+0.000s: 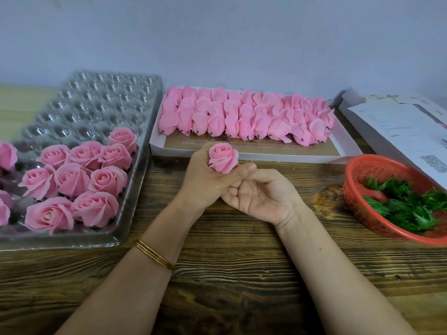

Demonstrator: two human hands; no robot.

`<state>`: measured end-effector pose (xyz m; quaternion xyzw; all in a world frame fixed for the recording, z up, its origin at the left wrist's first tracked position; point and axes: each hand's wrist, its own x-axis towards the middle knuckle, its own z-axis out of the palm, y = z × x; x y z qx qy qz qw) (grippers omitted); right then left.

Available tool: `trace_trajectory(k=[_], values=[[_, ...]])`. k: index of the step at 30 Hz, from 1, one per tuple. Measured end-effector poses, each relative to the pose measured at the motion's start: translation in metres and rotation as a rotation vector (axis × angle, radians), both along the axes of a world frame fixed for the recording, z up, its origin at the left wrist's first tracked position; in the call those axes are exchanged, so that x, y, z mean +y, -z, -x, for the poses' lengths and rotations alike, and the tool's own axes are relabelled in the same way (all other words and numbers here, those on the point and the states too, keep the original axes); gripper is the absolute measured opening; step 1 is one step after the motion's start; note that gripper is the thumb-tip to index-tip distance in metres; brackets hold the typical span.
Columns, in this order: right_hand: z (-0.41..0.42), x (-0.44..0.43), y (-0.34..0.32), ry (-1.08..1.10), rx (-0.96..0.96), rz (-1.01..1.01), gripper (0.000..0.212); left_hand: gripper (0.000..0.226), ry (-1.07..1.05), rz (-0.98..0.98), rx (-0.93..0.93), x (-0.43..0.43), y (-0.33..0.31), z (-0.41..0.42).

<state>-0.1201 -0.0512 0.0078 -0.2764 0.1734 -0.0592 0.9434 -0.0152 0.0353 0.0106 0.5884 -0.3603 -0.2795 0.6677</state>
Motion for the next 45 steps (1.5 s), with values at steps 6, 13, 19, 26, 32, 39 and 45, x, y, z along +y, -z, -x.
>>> trace_trajectory(k=[6,13,19,26,32,39,45], values=[[0.0,-0.002,0.004,-0.048,-0.051,0.039,0.062,0.069,0.056,0.032,0.023,0.002,-0.003,0.001],[-0.001,-0.002,0.004,-0.028,-0.047,0.06,0.072,0.061,0.054,-0.008,-0.049,0.002,0.0,0.0],[0.0,-0.001,0.003,-0.017,-0.04,0.058,0.077,0.05,0.07,-0.04,-0.078,0.002,0.001,-0.003],[-0.002,-0.001,0.002,0.023,-0.04,0.021,0.065,0.036,0.108,-0.063,-0.108,0.004,-0.001,-0.005],[-0.001,-0.005,0.002,0.018,-0.022,0.084,0.043,0.044,0.069,-0.083,-0.168,0.006,-0.002,-0.01],[0.0,-0.007,0.004,0.032,-0.005,0.13,0.031,0.069,0.064,-0.101,-0.331,0.012,-0.008,-0.016],[-0.003,-0.005,0.004,0.073,-0.006,0.273,0.024,0.055,-0.001,-0.222,-0.472,0.012,-0.013,-0.01]])
